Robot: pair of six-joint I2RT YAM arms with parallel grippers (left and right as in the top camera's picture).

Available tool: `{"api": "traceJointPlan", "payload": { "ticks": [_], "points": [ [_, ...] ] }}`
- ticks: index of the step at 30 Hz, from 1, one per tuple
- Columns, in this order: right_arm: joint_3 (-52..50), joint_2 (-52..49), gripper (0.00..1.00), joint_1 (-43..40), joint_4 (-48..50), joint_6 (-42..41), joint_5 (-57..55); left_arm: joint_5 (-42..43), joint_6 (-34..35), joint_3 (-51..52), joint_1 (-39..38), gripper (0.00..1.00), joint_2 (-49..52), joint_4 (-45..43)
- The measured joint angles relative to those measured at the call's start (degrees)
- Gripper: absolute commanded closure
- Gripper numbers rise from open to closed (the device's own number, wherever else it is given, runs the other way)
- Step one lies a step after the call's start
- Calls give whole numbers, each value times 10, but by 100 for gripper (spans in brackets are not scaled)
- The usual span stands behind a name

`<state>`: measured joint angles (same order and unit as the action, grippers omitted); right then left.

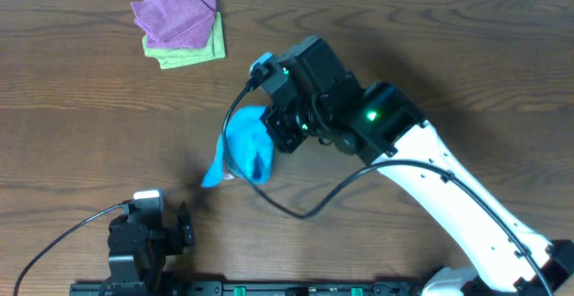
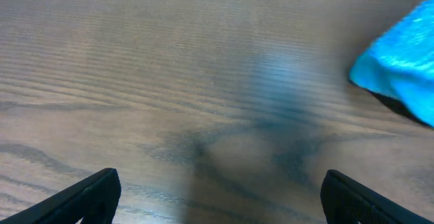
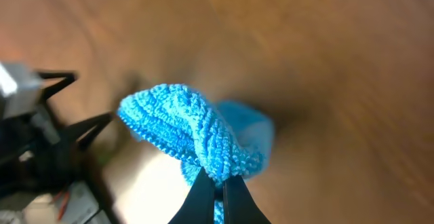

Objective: Fold the cloth
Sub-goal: 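Lift the blue cloth with the right gripper and pull it toward center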

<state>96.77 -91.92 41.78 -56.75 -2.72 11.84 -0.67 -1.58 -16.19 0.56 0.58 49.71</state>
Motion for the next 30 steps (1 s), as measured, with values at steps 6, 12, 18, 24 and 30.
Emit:
{"api": "traceJointPlan", "payload": {
  "ticks": [6,12,18,24,30],
  "points": [
    [0,-63,95,-107,87,12,-47,0,0,0,0,5,0,-1],
    [0,-208,43,-222,323,30,-121,7,-2,2,0,5,0,-3],
    [-1,-220,33,-254,293,20,-153,42,-7,2,0,5,0,-5],
    [-1,-164,30,-254,163,-7,-134,105,8,18,0,5,0,-36],
    [-6,-146,35,-263,58,-36,-59,170,62,18,0,4,5,-98]
  ]
}}
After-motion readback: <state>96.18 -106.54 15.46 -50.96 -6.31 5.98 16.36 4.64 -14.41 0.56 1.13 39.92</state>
